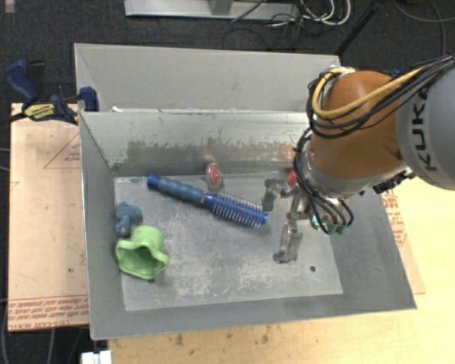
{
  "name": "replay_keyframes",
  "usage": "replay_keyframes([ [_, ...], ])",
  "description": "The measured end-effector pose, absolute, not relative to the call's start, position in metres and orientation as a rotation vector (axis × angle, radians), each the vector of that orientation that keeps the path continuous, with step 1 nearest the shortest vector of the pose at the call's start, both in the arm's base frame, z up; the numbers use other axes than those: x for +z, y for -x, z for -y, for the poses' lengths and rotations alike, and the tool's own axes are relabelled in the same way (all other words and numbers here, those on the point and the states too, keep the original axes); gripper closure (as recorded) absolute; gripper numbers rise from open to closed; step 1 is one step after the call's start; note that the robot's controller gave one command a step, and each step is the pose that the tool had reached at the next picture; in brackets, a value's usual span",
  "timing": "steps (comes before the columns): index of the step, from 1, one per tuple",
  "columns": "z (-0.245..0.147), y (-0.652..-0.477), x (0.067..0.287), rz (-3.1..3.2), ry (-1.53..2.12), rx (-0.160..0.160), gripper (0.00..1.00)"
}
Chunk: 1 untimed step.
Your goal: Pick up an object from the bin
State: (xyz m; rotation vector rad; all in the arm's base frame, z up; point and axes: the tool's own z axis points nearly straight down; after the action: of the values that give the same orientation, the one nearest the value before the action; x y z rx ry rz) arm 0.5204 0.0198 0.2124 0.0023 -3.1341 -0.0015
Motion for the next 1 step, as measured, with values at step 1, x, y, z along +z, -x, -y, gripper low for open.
replay_keyframes([
  [1,-0.0324,-0.5998,0.1484,3.139,-0.189,-0.002,0.00],
])
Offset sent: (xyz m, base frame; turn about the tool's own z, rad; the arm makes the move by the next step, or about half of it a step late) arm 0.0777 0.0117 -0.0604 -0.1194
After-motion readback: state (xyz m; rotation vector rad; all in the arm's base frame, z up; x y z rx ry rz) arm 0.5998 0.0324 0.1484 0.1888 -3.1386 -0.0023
